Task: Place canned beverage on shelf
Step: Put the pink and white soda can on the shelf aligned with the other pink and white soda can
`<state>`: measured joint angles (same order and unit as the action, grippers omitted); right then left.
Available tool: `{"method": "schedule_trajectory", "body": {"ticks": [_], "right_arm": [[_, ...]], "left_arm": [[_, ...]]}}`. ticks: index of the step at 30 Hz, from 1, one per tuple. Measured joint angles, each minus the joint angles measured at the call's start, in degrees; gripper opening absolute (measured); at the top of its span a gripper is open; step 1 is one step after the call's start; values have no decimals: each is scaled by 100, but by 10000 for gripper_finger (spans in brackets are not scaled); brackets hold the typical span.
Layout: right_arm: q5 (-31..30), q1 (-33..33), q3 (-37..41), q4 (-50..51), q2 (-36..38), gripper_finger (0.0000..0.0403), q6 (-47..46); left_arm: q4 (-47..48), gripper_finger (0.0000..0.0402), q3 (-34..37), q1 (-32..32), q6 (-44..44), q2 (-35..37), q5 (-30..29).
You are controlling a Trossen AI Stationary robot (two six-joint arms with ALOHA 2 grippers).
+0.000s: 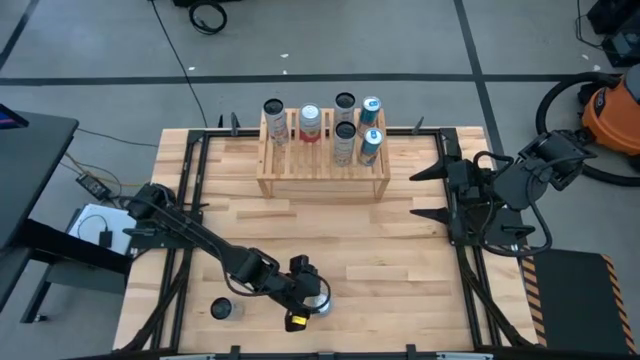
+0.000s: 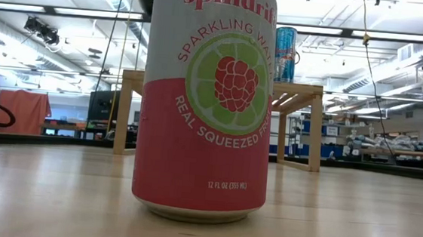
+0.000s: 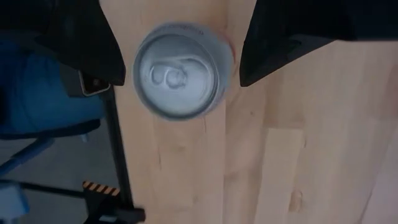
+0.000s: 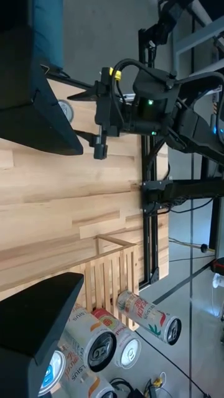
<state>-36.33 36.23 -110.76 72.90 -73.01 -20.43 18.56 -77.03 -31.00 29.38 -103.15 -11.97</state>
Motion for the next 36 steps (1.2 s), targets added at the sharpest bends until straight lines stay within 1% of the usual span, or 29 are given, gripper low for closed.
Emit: {"method": "schedule_trajectory", "body": {"ticks": [7, 11, 16, 36], "right_arm": [[0, 0, 0, 3, 0, 334, 0], [0, 0, 0, 4, 0, 334, 0], [-1, 0, 0, 10, 0, 334, 0], [-2, 0, 4, 42, 0, 334, 2]], "left_arm": [[-111, 318, 0, -2, -2, -2, 31], [-169, 318, 4, 22, -4, -164, 93], [-540, 318, 2, 25, -52, -421, 223], [-354, 318, -26, 122, 0, -595, 228]]}}
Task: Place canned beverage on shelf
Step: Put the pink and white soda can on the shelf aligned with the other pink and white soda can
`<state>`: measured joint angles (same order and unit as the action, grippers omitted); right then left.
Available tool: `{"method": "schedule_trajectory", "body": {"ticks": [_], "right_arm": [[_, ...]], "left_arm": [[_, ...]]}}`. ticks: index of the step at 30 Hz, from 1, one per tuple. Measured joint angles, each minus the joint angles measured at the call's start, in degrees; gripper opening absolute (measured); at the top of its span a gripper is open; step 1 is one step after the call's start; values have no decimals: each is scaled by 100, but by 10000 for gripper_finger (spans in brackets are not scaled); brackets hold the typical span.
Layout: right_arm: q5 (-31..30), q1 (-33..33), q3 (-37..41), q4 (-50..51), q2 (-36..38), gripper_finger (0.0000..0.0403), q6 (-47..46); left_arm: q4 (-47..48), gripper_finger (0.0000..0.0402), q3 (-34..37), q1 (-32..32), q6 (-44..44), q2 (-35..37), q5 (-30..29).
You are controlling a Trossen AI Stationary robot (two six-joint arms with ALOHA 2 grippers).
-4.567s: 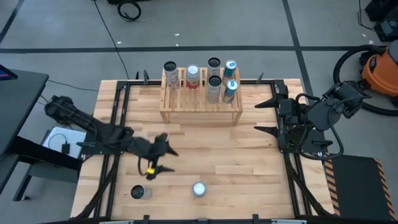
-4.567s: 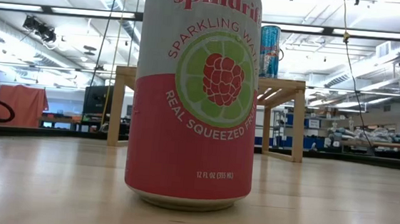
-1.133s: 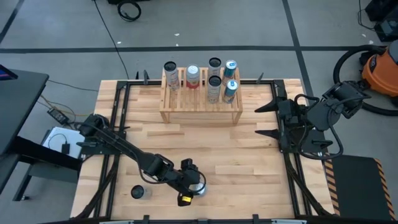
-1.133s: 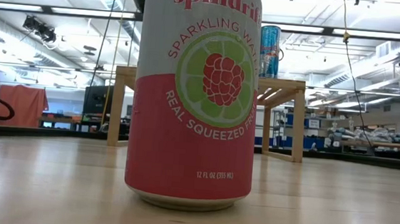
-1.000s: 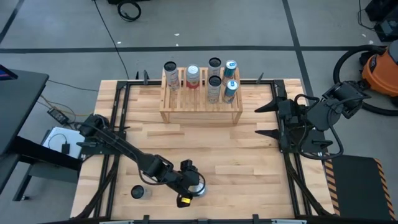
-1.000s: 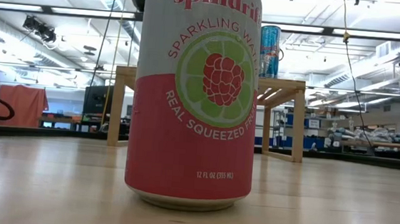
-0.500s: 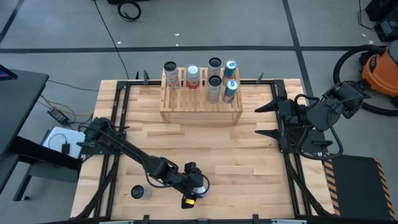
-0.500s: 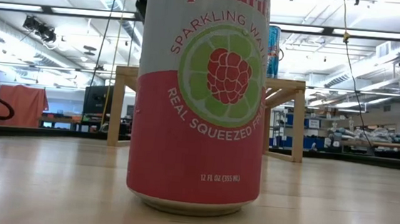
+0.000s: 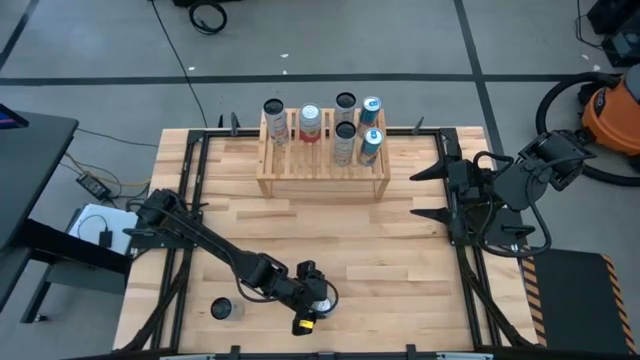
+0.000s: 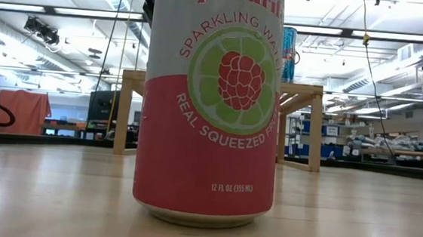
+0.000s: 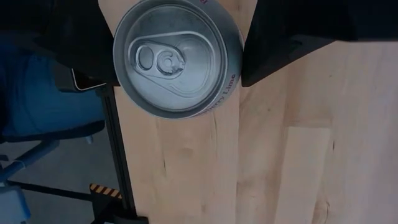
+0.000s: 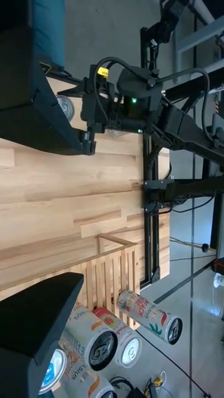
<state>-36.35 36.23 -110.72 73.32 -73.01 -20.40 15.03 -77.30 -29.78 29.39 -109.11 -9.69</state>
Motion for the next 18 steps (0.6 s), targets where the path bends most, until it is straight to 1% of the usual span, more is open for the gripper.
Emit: {"method": "schedule_trajectory", "body": {"ticks": [11, 18], "right_arm": [[-1, 1, 1, 4, 0, 334, 0], [-3, 2, 220, -5, 2, 334, 0]], "left_arm": [[88, 318, 5, 17, 7, -50, -33], [175, 302, 11, 37, 42, -50, -56]]}}
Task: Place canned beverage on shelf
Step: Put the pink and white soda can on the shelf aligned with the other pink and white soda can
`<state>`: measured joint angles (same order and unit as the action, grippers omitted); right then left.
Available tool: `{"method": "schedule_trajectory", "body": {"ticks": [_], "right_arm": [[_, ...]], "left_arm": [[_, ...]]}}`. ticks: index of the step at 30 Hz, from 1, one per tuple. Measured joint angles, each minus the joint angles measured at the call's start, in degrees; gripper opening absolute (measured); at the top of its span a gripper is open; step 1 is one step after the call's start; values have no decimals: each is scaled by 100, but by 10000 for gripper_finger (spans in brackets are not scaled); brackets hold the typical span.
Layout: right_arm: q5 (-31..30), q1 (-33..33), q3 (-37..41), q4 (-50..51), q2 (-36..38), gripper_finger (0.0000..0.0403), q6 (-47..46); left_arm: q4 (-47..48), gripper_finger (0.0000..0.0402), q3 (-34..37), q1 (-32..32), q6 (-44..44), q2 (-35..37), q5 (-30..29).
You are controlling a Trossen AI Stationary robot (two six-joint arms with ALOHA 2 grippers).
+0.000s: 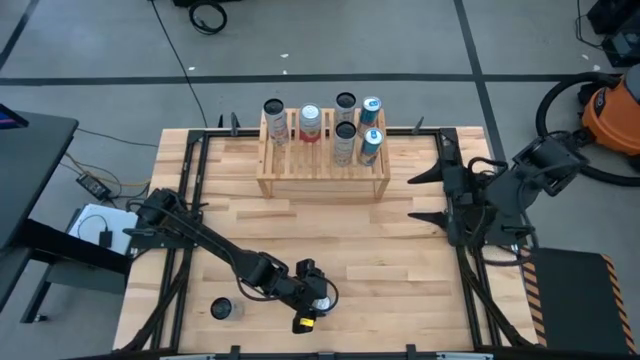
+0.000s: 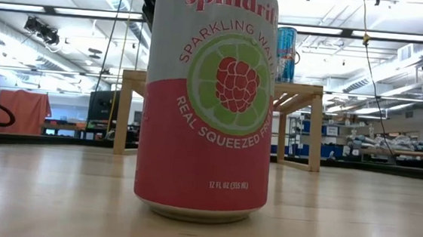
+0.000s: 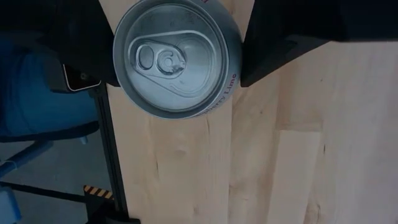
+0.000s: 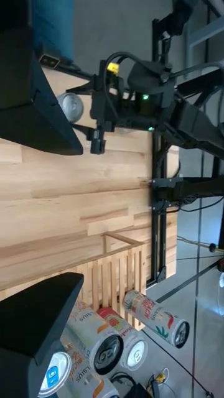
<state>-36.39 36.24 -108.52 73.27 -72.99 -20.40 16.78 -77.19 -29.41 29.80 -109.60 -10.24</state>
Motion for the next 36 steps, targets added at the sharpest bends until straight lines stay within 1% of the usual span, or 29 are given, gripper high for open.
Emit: {"method": "schedule_trajectory", "body": {"ticks": [4, 8, 13, 20, 27, 33, 36], "right_arm": [[-2, -53, 182, -28, -6, 334, -5], [-15, -117, 194, -110, -2, 334, -37], [-19, -194, 194, -164, 42, 334, -42], [-13, -201, 194, -162, 44, 334, -45], [3, -201, 194, -160, 42, 334, -46], [3, -201, 194, -148, 42, 334, -46], [3, -201, 194, -135, 42, 334, -46]], "left_arm": [[-40, 295, 12, 0, -1, 0, 29], [-50, 294, 22, 17, -46, 26, 102], [-10, 292, 32, 123, -63, 167, 412], [449, 292, 45, 275, -194, 402, 459], [672, 291, 45, 446, -357, 517, 615], [999, 291, 48, 631, -503, 723, 579], [1107, 291, 46, 689, -532, 706, 580]]}}
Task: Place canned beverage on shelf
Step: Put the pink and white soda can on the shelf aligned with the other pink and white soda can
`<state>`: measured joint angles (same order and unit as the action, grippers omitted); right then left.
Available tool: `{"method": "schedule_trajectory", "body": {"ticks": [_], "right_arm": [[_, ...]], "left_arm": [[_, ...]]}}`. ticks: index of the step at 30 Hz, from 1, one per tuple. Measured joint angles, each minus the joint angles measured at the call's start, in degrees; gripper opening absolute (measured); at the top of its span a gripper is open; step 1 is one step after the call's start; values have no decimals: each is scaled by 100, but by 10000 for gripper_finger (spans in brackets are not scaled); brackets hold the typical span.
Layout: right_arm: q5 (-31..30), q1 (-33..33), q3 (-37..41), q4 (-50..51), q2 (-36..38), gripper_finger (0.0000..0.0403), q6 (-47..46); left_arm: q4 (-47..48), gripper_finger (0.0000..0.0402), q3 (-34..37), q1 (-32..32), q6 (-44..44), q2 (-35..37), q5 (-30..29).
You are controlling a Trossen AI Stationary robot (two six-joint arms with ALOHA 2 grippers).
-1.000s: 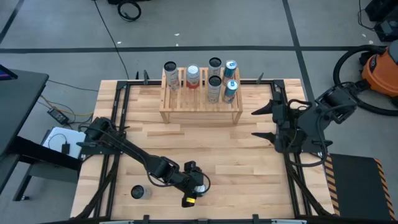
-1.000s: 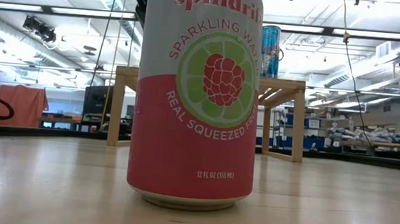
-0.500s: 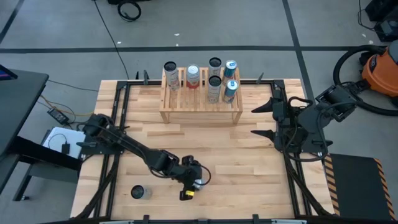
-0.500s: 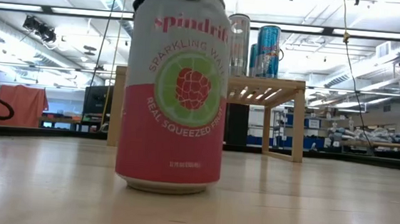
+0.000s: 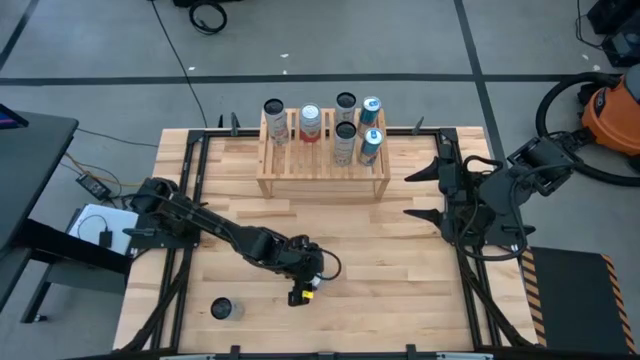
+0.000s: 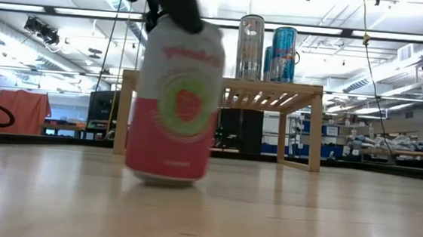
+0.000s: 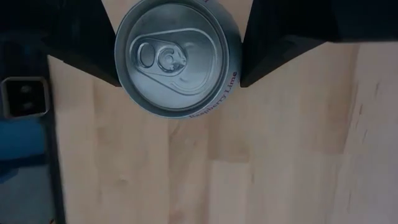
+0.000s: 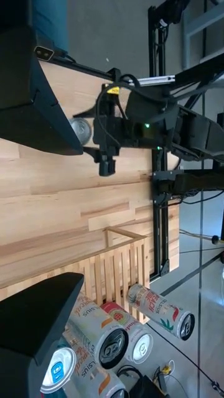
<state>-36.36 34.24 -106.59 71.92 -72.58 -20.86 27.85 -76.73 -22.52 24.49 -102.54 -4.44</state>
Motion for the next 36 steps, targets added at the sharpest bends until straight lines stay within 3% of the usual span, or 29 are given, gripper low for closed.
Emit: {"method": "schedule_trajectory", "body": {"ticks": [13, 22, 27, 36], "right_arm": [[0, 0, 0, 16, 0, 334, 0], [0, 0, 0, 20, 0, 334, -2], [0, 0, 0, 17, 0, 334, 0], [-2, 0, 0, 31, -2, 334, 0]], "left_arm": [[160, 290, -20, 284, -352, 517, 164], [916, 291, -22, 678, -547, 1074, 214], [1231, 291, -57, 1039, -739, 1305, 587], [2315, 291, -1205, 1632, -1467, 1341, 608]]}}
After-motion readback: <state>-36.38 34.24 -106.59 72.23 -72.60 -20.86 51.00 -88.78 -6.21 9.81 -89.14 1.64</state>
